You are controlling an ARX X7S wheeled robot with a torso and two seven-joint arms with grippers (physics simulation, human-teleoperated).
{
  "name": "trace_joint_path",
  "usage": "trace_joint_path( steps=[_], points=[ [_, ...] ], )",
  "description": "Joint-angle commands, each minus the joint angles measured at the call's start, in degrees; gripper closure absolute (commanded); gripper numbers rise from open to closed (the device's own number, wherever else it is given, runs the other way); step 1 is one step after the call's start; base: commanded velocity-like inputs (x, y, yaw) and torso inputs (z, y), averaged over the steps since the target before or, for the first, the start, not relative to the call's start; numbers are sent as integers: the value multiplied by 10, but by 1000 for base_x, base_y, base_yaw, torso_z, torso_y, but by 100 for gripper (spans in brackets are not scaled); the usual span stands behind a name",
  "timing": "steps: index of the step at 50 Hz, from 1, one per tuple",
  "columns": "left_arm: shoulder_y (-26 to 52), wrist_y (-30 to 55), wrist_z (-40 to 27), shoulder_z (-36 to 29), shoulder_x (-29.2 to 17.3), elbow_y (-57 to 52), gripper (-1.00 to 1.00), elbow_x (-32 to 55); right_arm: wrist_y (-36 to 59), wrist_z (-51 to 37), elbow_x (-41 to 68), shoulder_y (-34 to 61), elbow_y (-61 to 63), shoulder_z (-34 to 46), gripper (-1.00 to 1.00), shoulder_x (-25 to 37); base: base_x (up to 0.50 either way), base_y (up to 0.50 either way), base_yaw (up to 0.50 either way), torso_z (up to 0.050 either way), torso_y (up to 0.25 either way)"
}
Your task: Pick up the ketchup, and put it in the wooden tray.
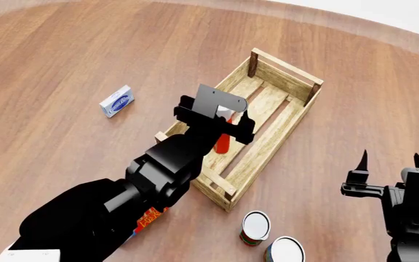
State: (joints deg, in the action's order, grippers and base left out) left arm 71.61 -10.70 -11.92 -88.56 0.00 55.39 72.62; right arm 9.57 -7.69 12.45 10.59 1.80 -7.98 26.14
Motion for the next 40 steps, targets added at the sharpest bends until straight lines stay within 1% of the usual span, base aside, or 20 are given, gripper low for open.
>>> trace_joint_path(
  steps=[1,5,25,35,40],
  points=[
    [1,1,5,0,0,3,-100,0,1,-4,-1,-5,10,2,-100,-3,0,0,0,0,0],
    [2,4,9,0,0,5,-100,-1,3,-8,-1,-12,21,2,-100,-4,0,0,0,-18,181],
    [8,7,12,-1,0,-10,-100,6,39,-29,9,-64,110,-12,-100,-4,0,0,0,-25,246],
    [26,-8,26,13,-1,-20,-100,37,71,-40,19,-82,159,-21,-100,1,0,0,0,-25,243],
    [36,-5,-27,28,-73,-154,-100,52,93,-45,26,-88,187,-26,-100,4,0,0,0,-26,205]
  ],
)
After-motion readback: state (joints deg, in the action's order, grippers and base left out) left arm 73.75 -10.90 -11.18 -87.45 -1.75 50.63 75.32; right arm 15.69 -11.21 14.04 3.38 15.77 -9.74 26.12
